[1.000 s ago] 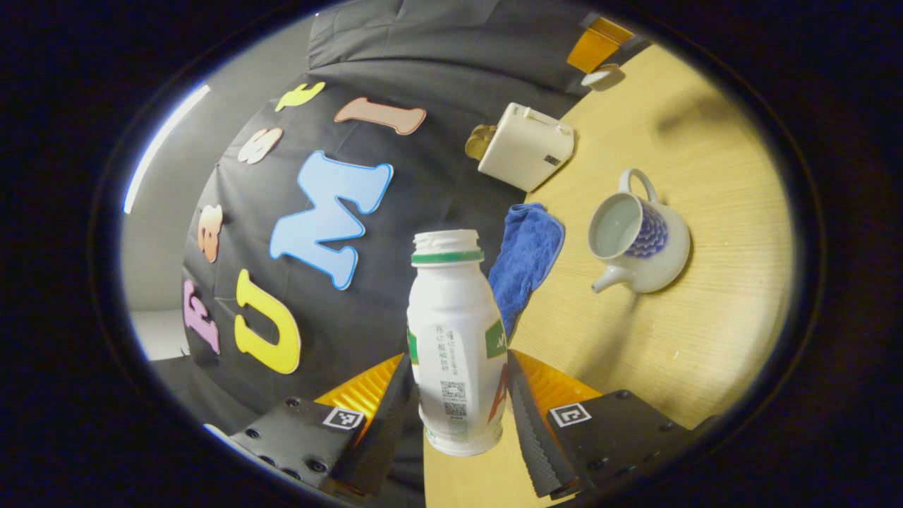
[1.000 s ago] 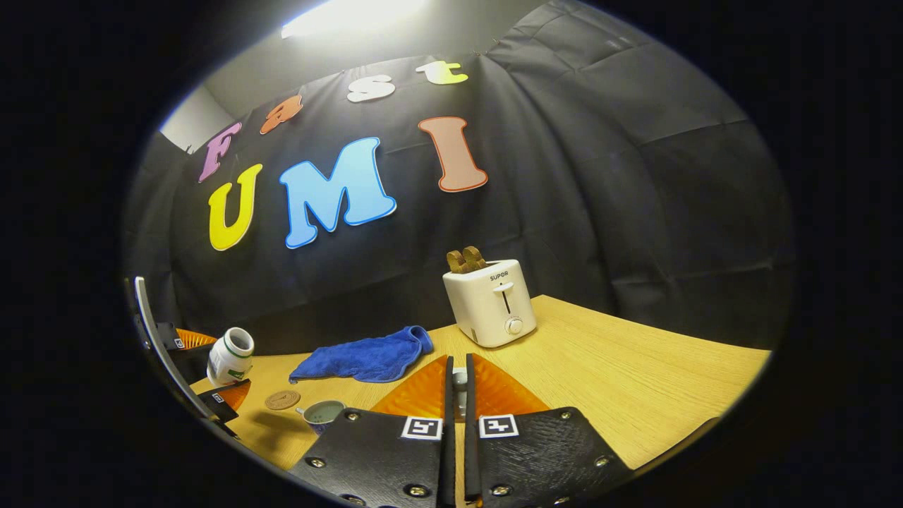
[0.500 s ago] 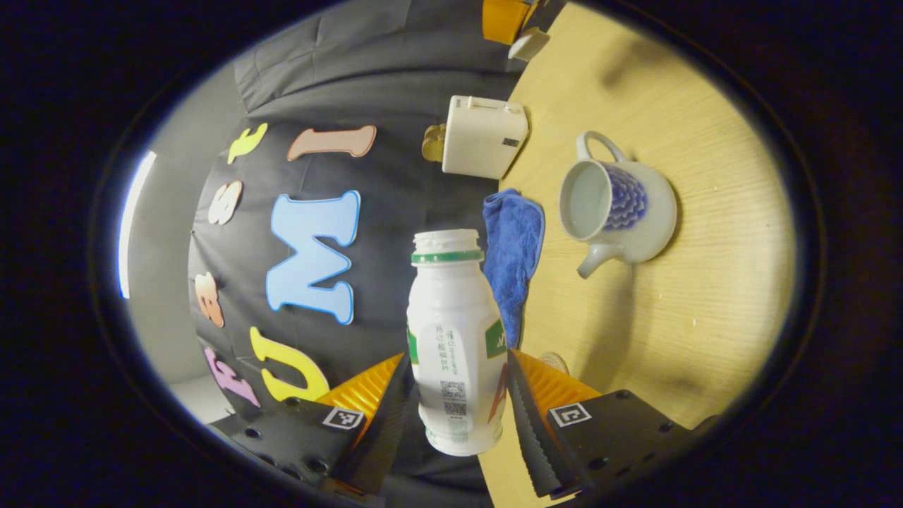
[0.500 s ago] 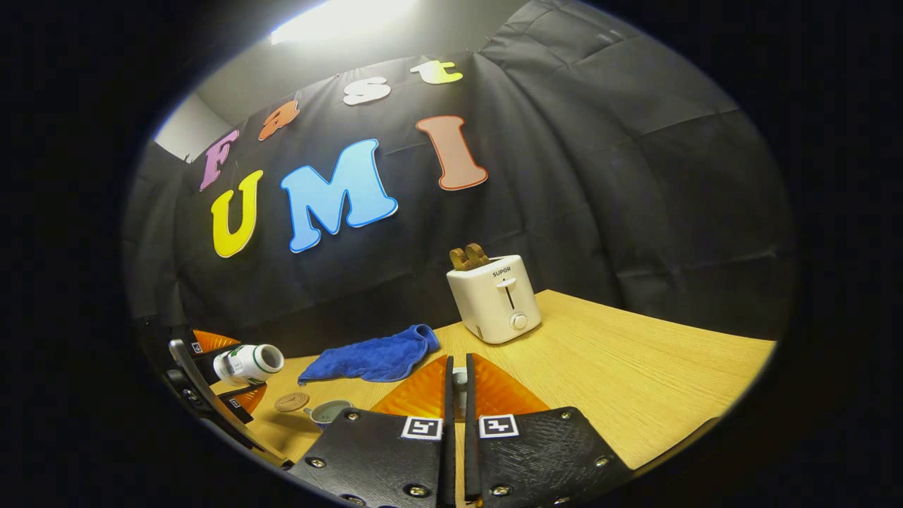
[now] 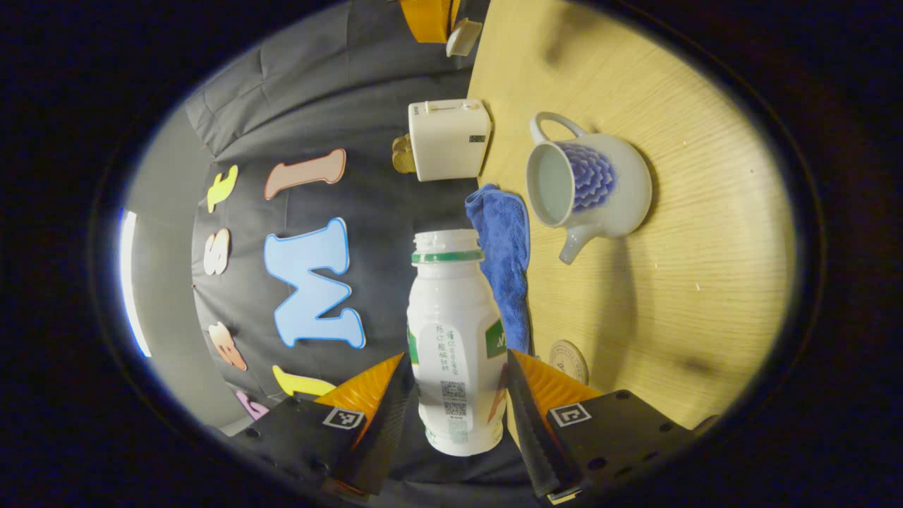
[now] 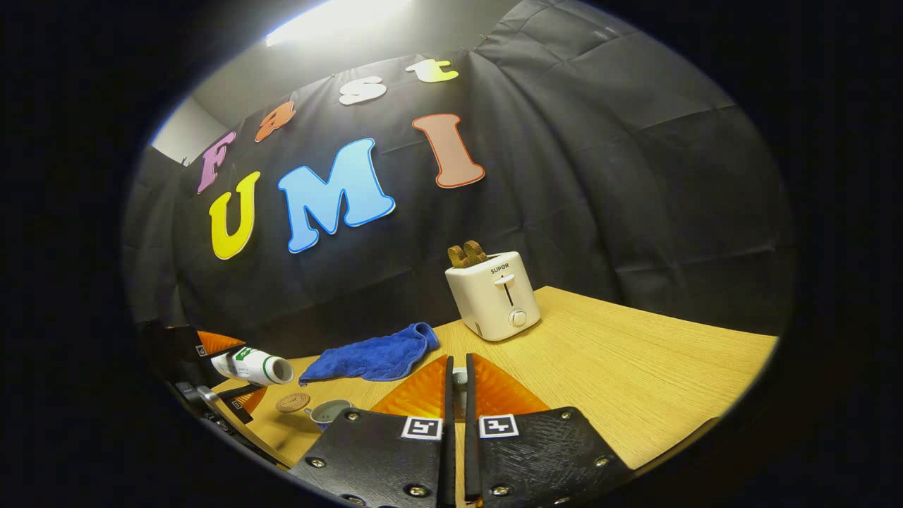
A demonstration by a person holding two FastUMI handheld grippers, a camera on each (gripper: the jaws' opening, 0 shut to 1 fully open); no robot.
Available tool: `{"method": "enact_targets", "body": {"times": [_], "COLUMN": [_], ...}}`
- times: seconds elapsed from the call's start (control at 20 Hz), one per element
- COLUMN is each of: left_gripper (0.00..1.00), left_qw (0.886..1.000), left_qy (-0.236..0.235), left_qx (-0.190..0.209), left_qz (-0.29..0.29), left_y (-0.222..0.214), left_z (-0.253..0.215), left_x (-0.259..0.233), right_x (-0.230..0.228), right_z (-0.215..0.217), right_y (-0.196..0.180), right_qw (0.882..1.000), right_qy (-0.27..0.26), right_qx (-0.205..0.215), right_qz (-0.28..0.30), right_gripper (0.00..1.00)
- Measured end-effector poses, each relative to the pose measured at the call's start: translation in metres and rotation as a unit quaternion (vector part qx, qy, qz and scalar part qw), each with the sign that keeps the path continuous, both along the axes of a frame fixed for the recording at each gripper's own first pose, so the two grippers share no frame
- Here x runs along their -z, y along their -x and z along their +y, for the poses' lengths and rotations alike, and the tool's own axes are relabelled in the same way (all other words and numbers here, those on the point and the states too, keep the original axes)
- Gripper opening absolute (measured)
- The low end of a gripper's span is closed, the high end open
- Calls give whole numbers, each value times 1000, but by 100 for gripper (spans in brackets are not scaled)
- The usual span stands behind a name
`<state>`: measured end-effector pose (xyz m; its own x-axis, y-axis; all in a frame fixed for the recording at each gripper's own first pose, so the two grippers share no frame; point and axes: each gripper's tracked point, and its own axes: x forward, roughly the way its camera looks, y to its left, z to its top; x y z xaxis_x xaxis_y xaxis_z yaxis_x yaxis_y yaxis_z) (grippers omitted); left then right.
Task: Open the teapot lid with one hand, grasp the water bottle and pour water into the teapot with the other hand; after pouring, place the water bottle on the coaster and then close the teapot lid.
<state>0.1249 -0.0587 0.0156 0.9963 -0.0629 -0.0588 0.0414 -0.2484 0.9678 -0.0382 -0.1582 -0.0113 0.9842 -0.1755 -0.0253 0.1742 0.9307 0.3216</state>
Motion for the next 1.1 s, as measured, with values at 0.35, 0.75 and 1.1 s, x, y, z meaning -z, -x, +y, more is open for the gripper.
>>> {"method": "enact_targets", "body": {"times": [0.35,0.75,1.1], "left_gripper": [86,86,86], "left_qw": [999,998,997], "left_qy": [-44,-55,-73], "left_qx": [10,9,13], "left_qz": [-6,-5,-11], "left_y": [1,-4,-5], "left_z": [-6,-7,-8], "left_x": [-1,-1,-3], "right_x": [2,3,3], "right_z": [-1,-1,-2], "right_y": [-2,-2,0], "right_qw": [1000,1000,1000], "right_qy": [-3,-6,-7], "right_qx": [-1,-2,-2], "right_qz": [2,2,2], "right_gripper": [5,5,5]}}
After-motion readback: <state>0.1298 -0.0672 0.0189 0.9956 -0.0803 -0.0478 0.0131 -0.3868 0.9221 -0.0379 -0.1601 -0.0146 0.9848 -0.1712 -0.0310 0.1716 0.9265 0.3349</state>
